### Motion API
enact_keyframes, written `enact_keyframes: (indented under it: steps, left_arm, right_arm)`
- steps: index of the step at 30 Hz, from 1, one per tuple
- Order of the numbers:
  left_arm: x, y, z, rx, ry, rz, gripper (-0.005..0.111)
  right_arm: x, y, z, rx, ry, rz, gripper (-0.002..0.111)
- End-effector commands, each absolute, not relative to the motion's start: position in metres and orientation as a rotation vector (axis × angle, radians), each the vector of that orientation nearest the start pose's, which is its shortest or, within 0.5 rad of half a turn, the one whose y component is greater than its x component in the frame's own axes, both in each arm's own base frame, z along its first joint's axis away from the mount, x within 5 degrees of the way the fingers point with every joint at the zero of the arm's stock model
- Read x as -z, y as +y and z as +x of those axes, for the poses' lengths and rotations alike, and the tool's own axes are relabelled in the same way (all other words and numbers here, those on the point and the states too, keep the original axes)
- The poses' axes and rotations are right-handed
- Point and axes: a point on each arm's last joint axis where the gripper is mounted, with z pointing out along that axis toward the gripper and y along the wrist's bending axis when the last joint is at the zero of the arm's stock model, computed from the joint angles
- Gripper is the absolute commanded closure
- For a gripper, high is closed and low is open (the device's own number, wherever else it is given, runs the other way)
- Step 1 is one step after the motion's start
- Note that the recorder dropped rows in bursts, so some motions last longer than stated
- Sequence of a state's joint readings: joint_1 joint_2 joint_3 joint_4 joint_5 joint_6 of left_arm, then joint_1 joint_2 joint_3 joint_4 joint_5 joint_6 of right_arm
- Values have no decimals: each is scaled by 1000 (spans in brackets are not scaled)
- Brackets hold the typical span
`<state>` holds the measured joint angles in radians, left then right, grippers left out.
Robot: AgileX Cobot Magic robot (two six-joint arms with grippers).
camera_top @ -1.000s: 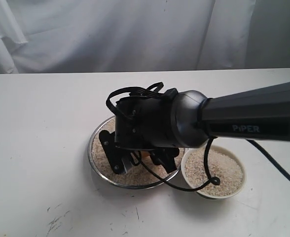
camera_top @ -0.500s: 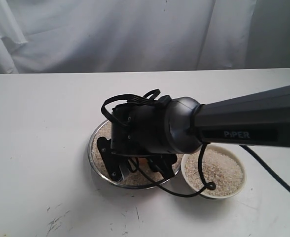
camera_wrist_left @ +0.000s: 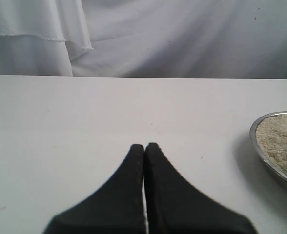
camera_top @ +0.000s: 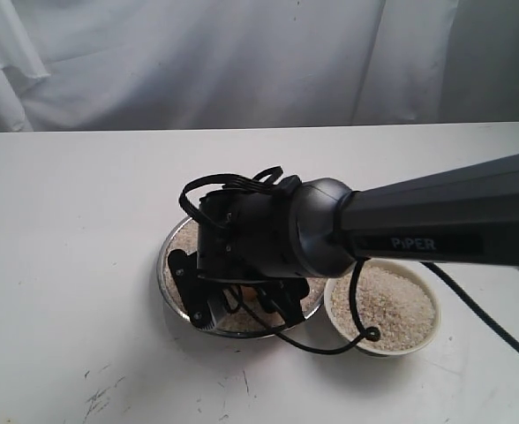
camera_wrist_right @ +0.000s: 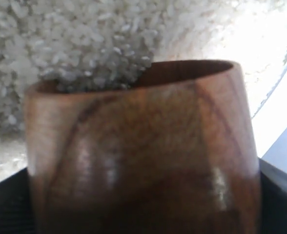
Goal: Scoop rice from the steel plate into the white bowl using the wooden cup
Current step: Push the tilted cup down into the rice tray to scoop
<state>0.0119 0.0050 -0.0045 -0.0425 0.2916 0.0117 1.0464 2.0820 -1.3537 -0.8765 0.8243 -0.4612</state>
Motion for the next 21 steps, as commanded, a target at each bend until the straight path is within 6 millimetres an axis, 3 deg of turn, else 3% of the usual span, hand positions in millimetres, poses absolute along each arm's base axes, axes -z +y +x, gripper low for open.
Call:
enact_keyframes:
  steps: [1,5,21]
  left_arm:
    - [-187,-1,55,27,1768,-30,107]
    - [-187,-1,55,27,1768,-30,107]
    - [-187,-1,55,27,1768,-30,107]
  right_arm:
    - [-142,333,248,848,1366,-2360,108]
    - [-136,337,249,818,1375,-2353,108]
    - [-140,345,258,653,1454,-2217,108]
